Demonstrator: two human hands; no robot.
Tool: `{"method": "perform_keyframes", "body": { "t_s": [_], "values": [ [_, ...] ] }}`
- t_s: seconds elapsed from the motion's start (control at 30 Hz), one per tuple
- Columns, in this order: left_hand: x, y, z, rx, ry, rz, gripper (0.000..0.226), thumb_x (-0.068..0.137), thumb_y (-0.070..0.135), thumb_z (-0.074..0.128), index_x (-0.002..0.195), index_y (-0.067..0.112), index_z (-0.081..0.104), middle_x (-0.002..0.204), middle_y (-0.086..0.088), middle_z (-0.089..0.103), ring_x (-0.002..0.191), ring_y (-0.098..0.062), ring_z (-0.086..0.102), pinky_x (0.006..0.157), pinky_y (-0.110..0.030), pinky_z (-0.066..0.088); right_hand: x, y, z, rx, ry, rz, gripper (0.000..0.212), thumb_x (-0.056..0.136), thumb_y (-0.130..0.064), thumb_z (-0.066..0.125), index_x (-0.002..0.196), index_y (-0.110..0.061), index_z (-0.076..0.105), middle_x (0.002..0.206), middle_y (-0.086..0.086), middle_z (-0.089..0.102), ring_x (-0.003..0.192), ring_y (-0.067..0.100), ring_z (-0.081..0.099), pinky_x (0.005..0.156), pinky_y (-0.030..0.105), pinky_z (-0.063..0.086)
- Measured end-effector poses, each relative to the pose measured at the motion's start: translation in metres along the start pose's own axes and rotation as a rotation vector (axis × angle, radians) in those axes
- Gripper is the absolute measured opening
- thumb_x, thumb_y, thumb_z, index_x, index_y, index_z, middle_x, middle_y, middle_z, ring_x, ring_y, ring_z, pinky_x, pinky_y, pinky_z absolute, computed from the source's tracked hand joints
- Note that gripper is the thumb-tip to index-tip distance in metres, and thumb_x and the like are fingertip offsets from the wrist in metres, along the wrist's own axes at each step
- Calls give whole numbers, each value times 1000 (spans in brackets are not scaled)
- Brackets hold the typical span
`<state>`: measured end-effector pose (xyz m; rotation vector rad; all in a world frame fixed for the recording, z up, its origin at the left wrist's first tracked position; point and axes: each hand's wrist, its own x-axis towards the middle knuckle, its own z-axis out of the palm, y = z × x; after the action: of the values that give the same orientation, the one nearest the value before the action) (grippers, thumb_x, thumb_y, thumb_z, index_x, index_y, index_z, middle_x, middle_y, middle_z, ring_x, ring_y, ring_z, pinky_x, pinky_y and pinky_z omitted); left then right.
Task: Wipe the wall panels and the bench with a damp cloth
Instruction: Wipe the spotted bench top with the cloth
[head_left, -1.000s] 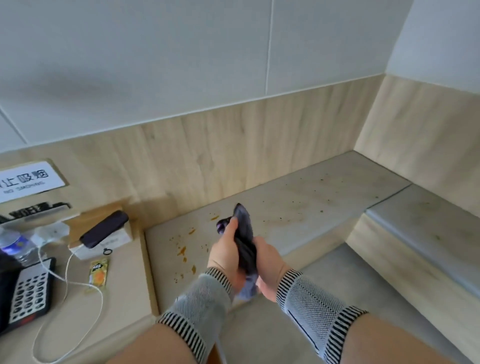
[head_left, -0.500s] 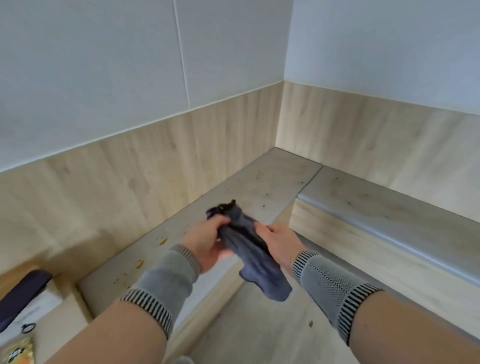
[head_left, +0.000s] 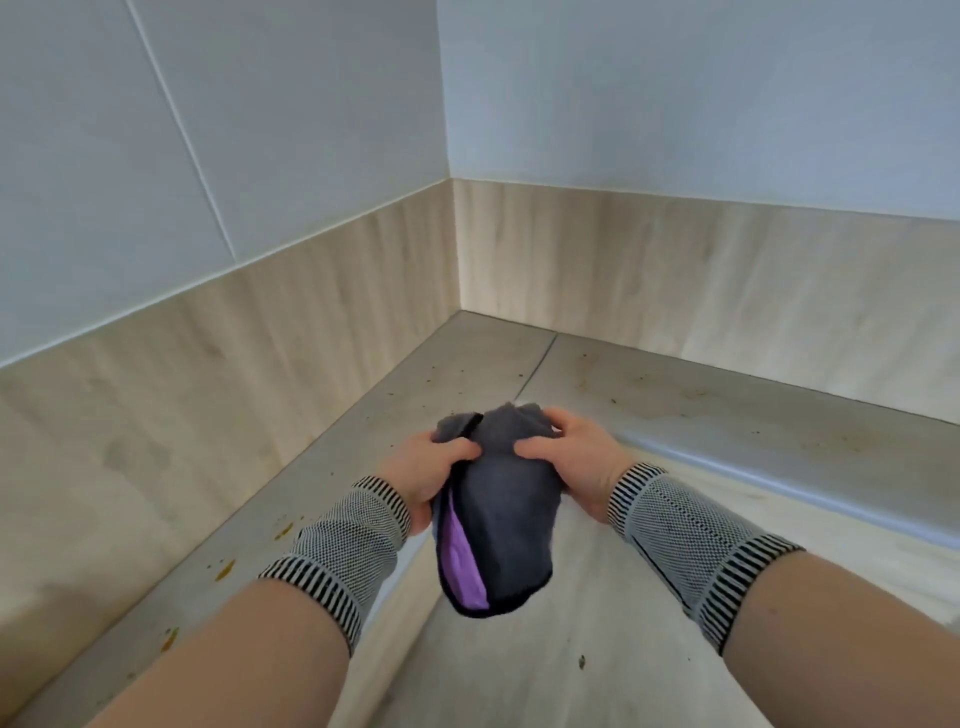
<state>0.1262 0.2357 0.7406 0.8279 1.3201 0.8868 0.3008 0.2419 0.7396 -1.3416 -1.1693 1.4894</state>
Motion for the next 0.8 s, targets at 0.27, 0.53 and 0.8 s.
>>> {"method": "perform_keyframes", "body": {
  "t_s": [0.27,0.53,0.8],
  "values": [
    [100,26,110,311,216,10,16,87,16,58,72,11,57,81,-13,63,81,-33,65,83,-48,59,59,-33,-143,123,97,116,10,91,-19,66,99,-13,70,104,15,71,99,31,67,88,47,55],
    [172,64,214,210,249,42,18,99,14,47,95,8,63,97,-13,64,91,-27,60,75,-40,55,115,-57,-263,291,173,112,21,98,-23,54,107,-10,68,101,5,66,94,22,60,75,35,52],
    [255,95,290,-316,-2,-104,35,98,36,59,110,4,67,103,-14,75,86,-29,74,62,-35,59,176,-55,-360,358,478,13,23,99,-23,54,114,-9,64,113,10,68,103,24,65,83,37,58]
  ]
}}
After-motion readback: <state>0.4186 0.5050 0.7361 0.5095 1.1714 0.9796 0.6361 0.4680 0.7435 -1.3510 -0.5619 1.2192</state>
